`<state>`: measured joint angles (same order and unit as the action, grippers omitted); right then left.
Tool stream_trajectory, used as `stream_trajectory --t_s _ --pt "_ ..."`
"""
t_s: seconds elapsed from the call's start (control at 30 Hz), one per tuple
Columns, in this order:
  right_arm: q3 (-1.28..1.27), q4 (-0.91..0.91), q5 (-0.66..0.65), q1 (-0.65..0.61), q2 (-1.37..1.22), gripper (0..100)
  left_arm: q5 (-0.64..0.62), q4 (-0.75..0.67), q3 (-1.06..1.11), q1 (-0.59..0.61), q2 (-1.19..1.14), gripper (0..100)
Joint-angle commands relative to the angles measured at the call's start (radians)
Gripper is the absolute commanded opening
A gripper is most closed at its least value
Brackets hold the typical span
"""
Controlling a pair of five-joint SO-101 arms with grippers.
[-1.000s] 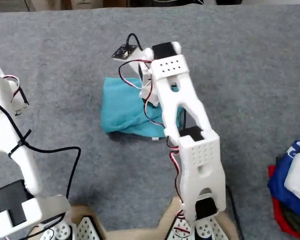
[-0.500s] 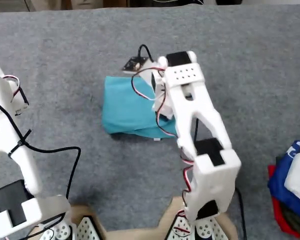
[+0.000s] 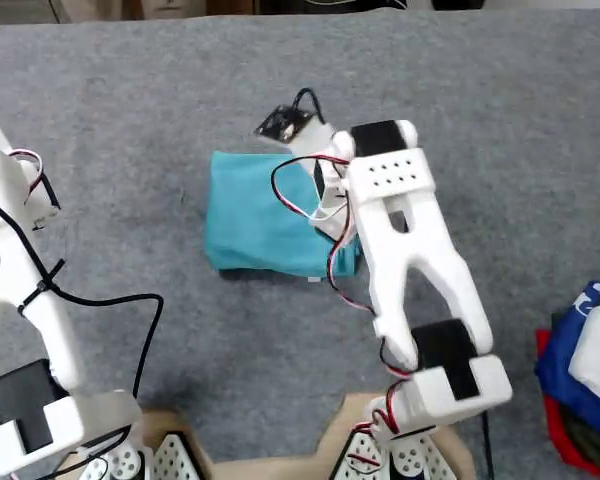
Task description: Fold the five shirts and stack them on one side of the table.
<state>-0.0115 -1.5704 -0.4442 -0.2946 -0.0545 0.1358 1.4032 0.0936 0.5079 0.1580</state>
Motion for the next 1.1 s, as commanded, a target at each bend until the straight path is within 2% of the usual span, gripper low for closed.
stream_trajectory --t_s 0.0,0.07,0.2,0.37,0.43,0.63,0.93,1.07 --pt "-0.019 0.015 0.023 -0.051 0.073 31.3 0.005 -0.009 0.002 -0.014 0.041 2" --pt "-0.059 0.020 -0.054 -0.102 0.077 31.3 0.006 -0.008 0.002 -0.014 0.041 2" --pt "-0.145 0.055 -0.290 -0.139 0.077 31.3 0.035 -0.008 0.005 -0.006 0.041 2" --pt "-0.280 0.180 -0.608 -0.068 0.070 31.7 0.057 -0.014 0.057 -0.005 0.048 2" --pt "-0.348 0.267 -0.697 -0.036 0.070 31.8 0.058 -0.014 0.074 -0.005 0.048 2" --pt "-0.421 0.373 -0.752 -0.021 0.048 31.8 0.058 -0.015 0.087 -0.006 0.047 2" --pt "-0.358 0.391 -0.753 -0.016 -0.076 31.5 0.060 -0.014 0.087 -0.008 0.048 2" --pt "-0.328 0.322 -0.736 0.036 -0.048 31.5 0.060 -0.011 0.078 -0.014 0.048 2"
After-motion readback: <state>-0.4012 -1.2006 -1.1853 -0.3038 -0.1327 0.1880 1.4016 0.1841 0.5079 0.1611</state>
